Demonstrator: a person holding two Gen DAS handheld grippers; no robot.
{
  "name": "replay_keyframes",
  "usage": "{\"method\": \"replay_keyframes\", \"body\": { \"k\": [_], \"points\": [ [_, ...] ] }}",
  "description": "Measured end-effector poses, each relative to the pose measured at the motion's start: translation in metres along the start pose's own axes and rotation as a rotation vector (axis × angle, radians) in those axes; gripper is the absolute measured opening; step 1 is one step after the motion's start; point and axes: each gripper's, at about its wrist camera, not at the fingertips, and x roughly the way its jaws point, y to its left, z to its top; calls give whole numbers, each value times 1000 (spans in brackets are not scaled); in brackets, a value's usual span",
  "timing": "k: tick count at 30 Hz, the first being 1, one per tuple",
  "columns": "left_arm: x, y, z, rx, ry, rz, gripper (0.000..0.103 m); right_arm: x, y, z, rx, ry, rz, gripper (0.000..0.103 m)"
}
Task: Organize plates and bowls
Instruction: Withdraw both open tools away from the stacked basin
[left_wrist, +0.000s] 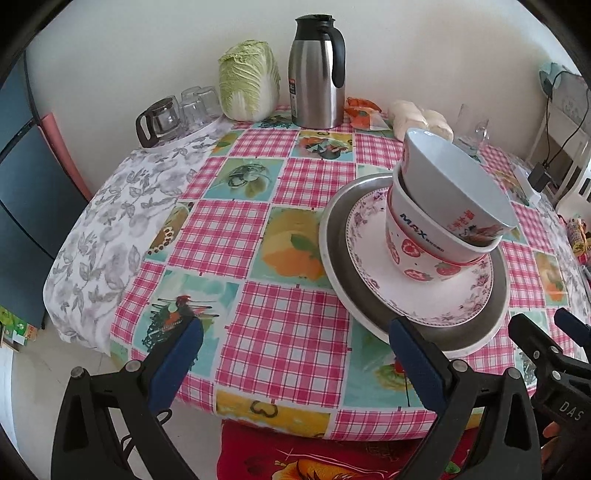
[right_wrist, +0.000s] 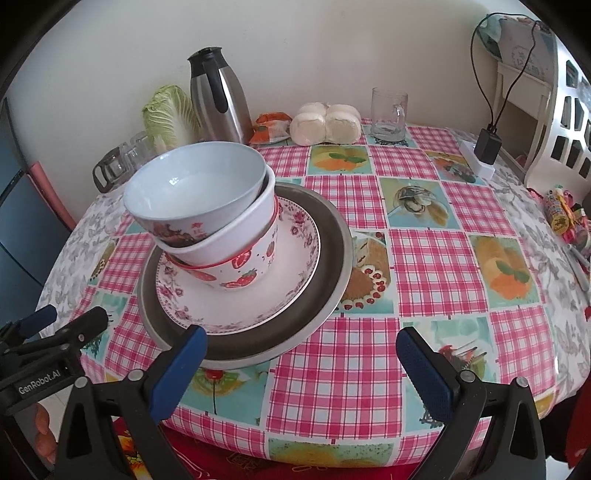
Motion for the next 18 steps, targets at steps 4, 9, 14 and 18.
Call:
{"method": "replay_keyframes", "body": {
  "k": [4, 9, 14, 18],
  "points": [
    [4, 0, 1, 1, 17, -9, 101, 1, 1, 0, -4, 4, 2, 103],
    [9, -1, 1, 1, 31, -18, 101, 3, 0, 1, -3, 8, 0, 103],
    [8, -3, 2, 10, 28, -32, 101, 4, 0, 2, -6, 12, -4, 103],
    [9, -2, 2, 7, 31, -37, 101, 5, 2, 2, -16, 18, -4, 103]
  ]
}}
